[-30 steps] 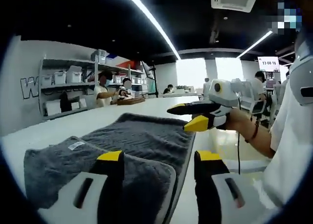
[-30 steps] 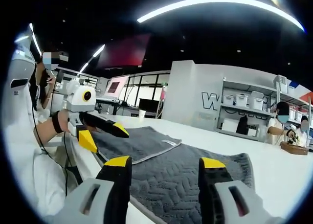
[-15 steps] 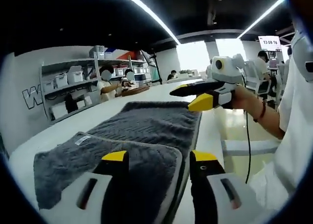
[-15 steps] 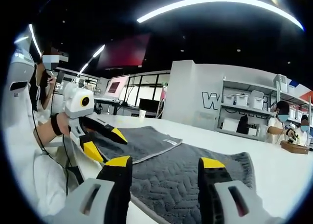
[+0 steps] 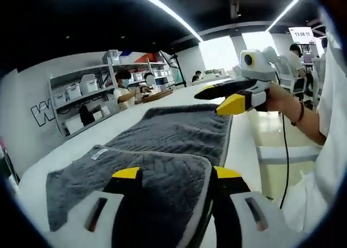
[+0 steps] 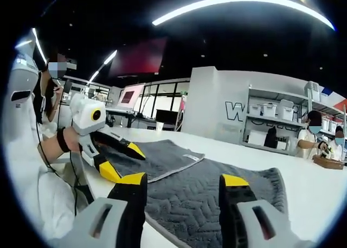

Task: Open the folded towel by lifting each exposed corner and separating the folded layers until the towel lies flat within the target outline without major curled edges

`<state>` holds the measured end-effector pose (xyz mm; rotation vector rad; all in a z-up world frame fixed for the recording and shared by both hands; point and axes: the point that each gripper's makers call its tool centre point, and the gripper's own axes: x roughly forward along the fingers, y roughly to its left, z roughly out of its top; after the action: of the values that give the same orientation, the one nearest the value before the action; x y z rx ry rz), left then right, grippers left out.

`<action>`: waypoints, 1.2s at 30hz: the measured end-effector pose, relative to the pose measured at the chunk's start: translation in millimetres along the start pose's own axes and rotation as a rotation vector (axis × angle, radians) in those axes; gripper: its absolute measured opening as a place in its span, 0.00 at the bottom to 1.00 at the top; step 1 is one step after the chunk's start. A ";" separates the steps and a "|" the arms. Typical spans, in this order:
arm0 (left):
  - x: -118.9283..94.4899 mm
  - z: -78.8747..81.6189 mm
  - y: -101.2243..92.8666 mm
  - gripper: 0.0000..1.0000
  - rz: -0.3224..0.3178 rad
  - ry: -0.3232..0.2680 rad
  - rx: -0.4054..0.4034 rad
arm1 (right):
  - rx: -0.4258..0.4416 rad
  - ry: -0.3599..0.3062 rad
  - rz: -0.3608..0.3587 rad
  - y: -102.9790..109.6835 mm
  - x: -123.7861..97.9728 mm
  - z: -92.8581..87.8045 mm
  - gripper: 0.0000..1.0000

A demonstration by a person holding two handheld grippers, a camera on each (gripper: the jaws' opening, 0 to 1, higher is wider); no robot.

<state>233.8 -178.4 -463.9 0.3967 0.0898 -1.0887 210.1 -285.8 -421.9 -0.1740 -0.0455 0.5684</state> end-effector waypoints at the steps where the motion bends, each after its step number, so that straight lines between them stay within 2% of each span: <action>1: -0.3 0.7 1.6 0.49 0.018 -0.001 0.011 | -0.001 -0.001 0.000 0.2 0.0 0.3 0.51; 7: -2.4 4.0 5.3 0.47 0.033 -0.022 -0.001 | 0.000 0.001 0.003 1.3 1.1 -1.3 0.50; 10: -4.5 7.1 10.1 0.45 0.061 -0.046 -0.007 | 0.000 0.004 0.003 1.5 1.3 -2.0 0.50; 12: -6.6 7.2 18.0 0.46 0.115 -0.045 -0.011 | -0.002 0.000 0.000 1.3 1.0 -0.7 0.50; 13: -6.6 8.8 17.6 0.47 0.122 -0.049 0.008 | -0.005 -0.003 0.001 1.4 1.0 0.3 0.50; 18: -4.7 8.2 9.6 0.44 0.093 -0.038 0.020 | -0.003 -0.006 0.006 2.1 1.1 2.2 0.50; 22: -3.4 -0.6 3.2 0.47 0.087 0.022 0.066 | -0.004 -0.003 0.006 1.9 1.1 1.5 0.50; 25: -4.8 2.3 0.5 0.46 0.079 0.013 0.081 | -0.005 0.001 0.006 2.1 1.1 1.0 0.50; 30: -10.6 2.7 12.9 0.49 0.148 0.019 0.091 | -0.002 -0.003 0.008 2.5 1.7 1.5 0.50; 33: -10.2 7.1 12.7 0.47 0.150 -0.005 0.086 | -0.007 -0.003 0.009 2.8 2.0 2.0 0.50; 34: -8.9 11.1 11.5 0.47 0.149 -0.031 0.075 | -0.006 -0.003 0.009 2.7 2.0 1.9 0.50; 36: -6.0 10.9 7.4 0.46 0.126 -0.032 0.065 | -0.006 0.000 0.009 2.5 2.2 1.3 0.50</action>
<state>236.1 -174.3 -450.2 0.4372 0.0004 -0.9746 210.5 -282.3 -421.1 -0.1796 -0.0468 0.5769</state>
